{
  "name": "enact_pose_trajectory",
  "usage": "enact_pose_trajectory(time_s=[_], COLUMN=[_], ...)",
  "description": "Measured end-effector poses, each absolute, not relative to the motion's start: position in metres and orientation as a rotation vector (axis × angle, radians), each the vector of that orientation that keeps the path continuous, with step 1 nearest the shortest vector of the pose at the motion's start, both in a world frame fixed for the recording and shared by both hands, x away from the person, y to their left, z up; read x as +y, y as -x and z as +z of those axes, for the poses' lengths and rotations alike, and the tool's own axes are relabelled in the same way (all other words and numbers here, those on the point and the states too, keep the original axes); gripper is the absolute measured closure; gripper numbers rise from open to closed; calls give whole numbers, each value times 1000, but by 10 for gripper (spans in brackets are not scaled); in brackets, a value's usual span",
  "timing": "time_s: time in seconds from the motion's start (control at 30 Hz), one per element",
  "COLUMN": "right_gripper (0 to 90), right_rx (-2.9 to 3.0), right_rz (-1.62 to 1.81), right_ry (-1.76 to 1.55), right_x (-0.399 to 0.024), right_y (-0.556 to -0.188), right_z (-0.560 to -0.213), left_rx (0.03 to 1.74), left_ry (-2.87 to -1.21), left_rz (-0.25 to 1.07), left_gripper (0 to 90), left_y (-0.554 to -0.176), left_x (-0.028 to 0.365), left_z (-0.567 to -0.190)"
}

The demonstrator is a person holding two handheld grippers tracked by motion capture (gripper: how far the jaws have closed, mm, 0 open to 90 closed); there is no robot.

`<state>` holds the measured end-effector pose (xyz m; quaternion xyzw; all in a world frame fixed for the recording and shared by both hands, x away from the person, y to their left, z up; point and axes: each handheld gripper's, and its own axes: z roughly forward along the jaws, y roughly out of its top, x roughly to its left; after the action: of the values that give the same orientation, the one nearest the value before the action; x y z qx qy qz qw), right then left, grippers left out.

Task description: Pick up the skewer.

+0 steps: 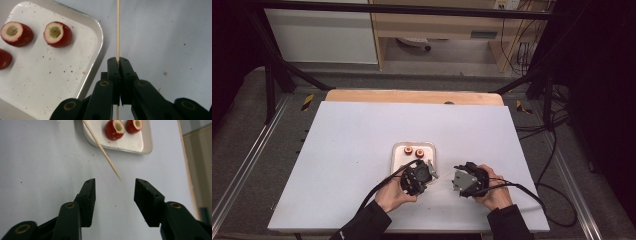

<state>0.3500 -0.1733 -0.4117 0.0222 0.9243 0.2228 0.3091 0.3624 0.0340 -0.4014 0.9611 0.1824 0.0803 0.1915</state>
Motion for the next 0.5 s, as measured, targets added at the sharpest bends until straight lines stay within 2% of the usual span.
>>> enact_pose_trajectory(time_s=[0.2,0.5], right_gripper=[369,266], right_rx=[2474,2497], right_rz=[700,858], right_ry=[-356,-715], right_x=[-190,-203], right_y=[-356,-360], right_z=[-416,-421], left_rx=[551,653], left_ry=[-2653,-2528], left_rz=[234,248], left_gripper=[885,885], left_y=[-359,-353], left_x=[48,66], left_z=[-402,-401])
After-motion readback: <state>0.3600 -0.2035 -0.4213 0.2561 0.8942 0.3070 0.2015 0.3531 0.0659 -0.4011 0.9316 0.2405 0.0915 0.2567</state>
